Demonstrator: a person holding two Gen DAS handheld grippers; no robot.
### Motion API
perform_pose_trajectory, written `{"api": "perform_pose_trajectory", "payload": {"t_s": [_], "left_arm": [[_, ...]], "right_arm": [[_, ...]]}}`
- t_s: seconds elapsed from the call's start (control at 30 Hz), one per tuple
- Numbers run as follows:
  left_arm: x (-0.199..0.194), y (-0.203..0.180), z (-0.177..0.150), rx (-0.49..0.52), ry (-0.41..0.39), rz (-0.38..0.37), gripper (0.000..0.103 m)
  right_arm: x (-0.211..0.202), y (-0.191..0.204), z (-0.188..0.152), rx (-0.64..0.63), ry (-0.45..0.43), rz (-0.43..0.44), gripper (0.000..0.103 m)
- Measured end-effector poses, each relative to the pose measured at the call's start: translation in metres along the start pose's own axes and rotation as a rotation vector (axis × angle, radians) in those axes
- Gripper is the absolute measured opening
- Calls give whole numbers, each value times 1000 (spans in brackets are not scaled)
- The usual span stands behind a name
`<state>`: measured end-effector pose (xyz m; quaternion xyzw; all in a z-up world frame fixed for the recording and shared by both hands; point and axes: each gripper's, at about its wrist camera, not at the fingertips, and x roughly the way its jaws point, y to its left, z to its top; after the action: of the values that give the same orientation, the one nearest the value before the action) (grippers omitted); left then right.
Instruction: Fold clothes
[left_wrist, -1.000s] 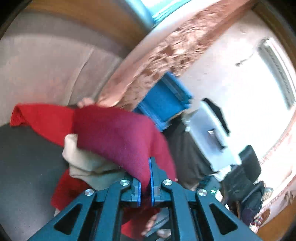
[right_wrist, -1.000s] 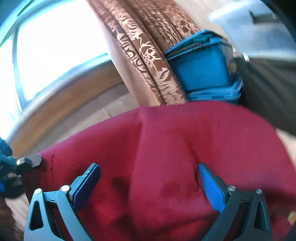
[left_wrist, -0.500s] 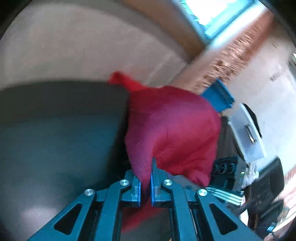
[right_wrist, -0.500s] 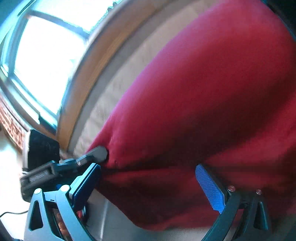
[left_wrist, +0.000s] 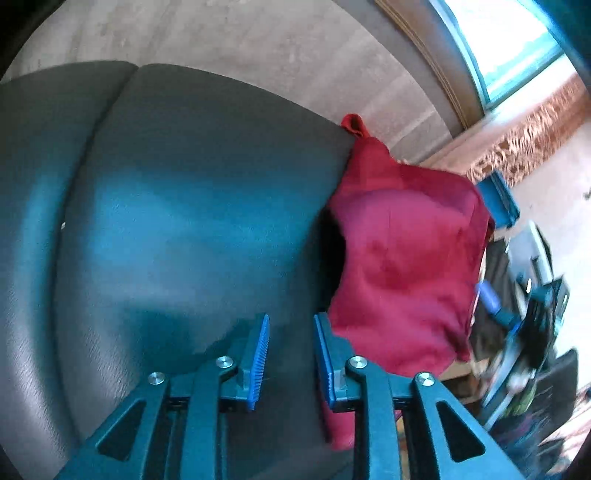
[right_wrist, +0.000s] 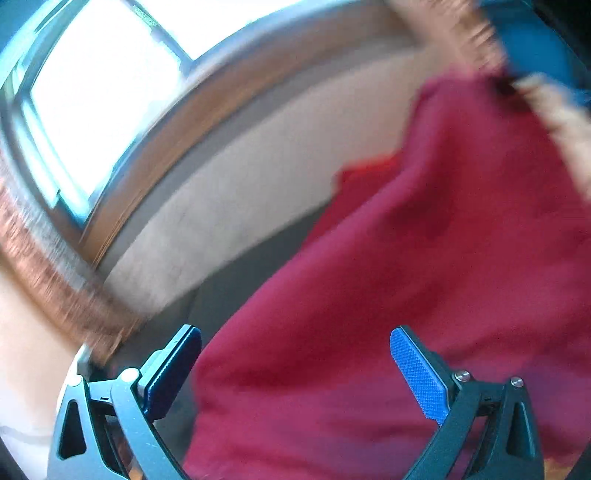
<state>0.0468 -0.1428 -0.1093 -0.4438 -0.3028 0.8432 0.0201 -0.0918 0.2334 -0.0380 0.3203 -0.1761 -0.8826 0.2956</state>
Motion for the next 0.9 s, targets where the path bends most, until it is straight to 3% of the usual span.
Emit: {"api": "perform_pose_trajectory", "payload": {"t_s": [0.13,0.23,0.3,0.37,0.4,0.43,0.5,0.53,0.63,0.7,0.83,0.9], "left_arm": [[-8,14,-16,46,5,42,27],[-15,31,-25,17,6,48,27],[-21,39,-28,-16,2,53,27],[-28,47,-27,-51,-12,60,28],[-33,52,-25,-63,-24,64,28],[-38,56,-24,-75,-36,69,28],[-47,64,-21,-99,-60,78,28],[-52,68,-19,-111,-71,82,28],[-67,81,-18,-146,-107,93,28],[-76,86,-17,-162,-132,92,28],[-100,96,-19,-185,-198,97,28],[-113,104,-20,-195,-232,107,28]], "right_arm": [[-34,-37,36,-24,-174,-191,103],[-25,-53,66,-41,-218,-270,103],[-12,-76,85,-7,-185,-284,96],[17,-82,98,43,-109,-281,81],[32,-89,103,78,-54,-273,64],[42,-91,105,97,-10,-276,39],[60,-94,104,123,61,-271,13],[62,-90,103,129,67,-249,13],[56,-52,103,142,3,-62,13],[59,-6,103,94,-7,68,13],[91,99,87,-30,59,262,13],[113,149,61,-106,126,309,16]]}}
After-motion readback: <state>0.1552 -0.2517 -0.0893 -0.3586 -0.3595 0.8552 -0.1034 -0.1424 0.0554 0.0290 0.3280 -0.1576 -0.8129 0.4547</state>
